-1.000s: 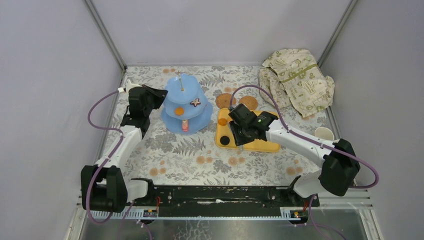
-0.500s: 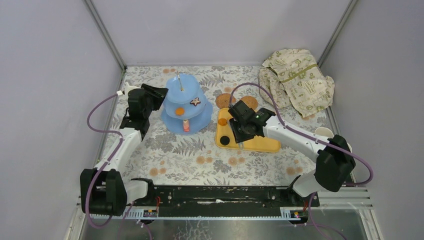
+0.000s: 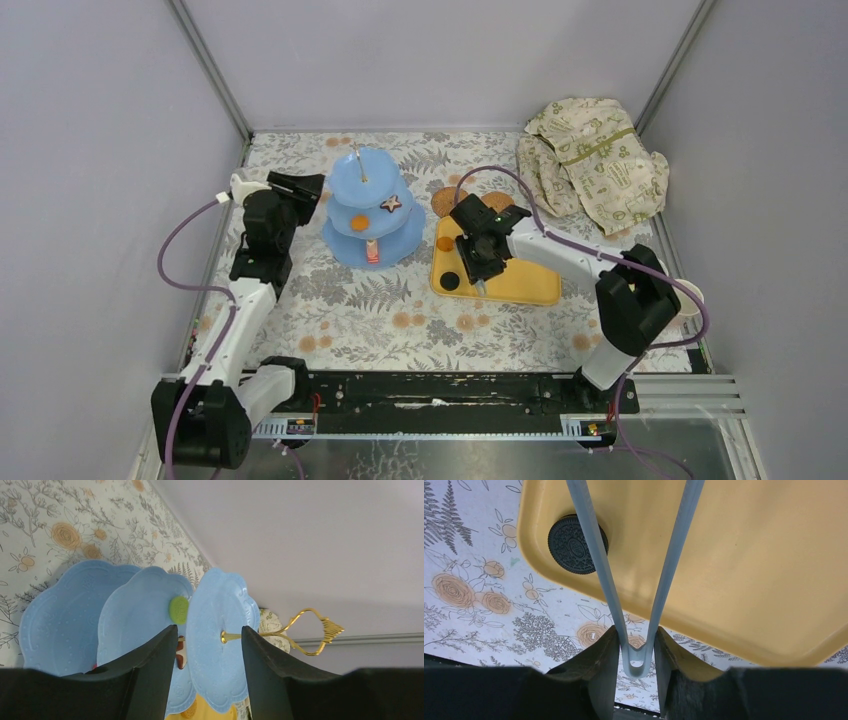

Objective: Serve the afternoon tea
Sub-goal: Pick up the desert from the tray.

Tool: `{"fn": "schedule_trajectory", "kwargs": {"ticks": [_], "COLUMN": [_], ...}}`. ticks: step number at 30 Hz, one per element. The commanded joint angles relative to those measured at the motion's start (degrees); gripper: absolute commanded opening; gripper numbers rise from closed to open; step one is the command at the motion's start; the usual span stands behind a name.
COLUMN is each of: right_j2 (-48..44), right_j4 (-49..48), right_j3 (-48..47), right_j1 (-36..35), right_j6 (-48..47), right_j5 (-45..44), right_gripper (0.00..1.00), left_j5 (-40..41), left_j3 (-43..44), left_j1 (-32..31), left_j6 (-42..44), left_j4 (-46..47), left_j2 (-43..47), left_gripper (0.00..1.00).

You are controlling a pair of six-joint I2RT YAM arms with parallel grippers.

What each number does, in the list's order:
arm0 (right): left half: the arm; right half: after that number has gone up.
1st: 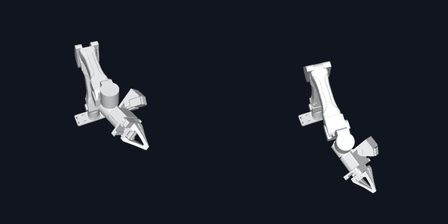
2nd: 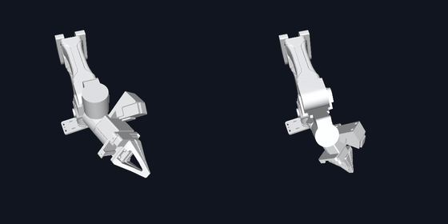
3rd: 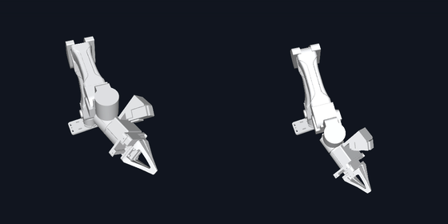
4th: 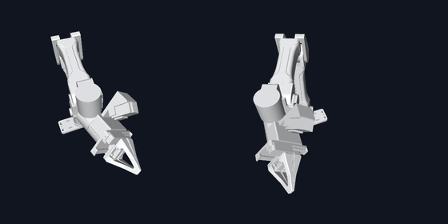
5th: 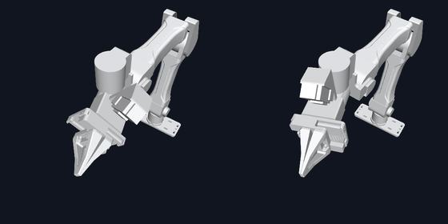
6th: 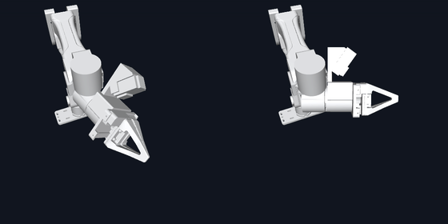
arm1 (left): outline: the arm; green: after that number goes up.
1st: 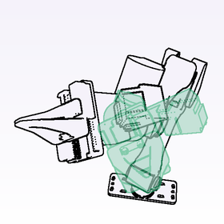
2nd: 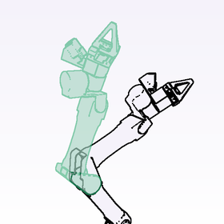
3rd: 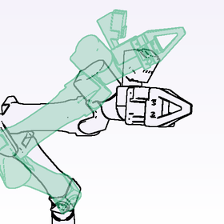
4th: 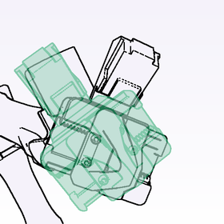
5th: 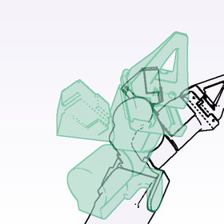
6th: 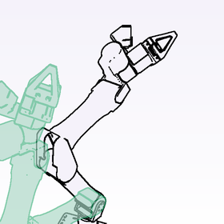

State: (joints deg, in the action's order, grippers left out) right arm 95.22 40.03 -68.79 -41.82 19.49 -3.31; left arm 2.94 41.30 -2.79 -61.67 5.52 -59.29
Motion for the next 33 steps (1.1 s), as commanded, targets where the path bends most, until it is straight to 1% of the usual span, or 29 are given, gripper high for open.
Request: {"fn": "schedule_trajectory", "kwargs": {"ticks": [1,13,20,33], "right_j2": [2.17,9.55,12.44,14.75], "right_j4": [1.74,3.21,3.39,2.92], "right_j3": [-3.20,-6.12,-7.58,-8.99], "right_j1": [0.98,2.58,3.18,4.47], "right_j6": [-1.68,-2.28,-2.35,-2.03], "right_j5": [1.25,1.88,1.20,-0.60], "right_gripper": [0.37,0.39,0.41,0.41], "left_j5": [3.45,3.89,4.32,3.86], "left_j3": [-1.34,-0.87,-0.48,-0.87], "left_j1": [0.40,-0.27,-0.89,-1.03], "left_j6": [-0.43,0.81,1.13,0.93], "left_j4": [-0.84,-2.59,-2.89,-2.33], "left_j2": [4.40,9.57,9.88,9.69], "left_gripper": [0.58,0.58,0.58,0.58]}}
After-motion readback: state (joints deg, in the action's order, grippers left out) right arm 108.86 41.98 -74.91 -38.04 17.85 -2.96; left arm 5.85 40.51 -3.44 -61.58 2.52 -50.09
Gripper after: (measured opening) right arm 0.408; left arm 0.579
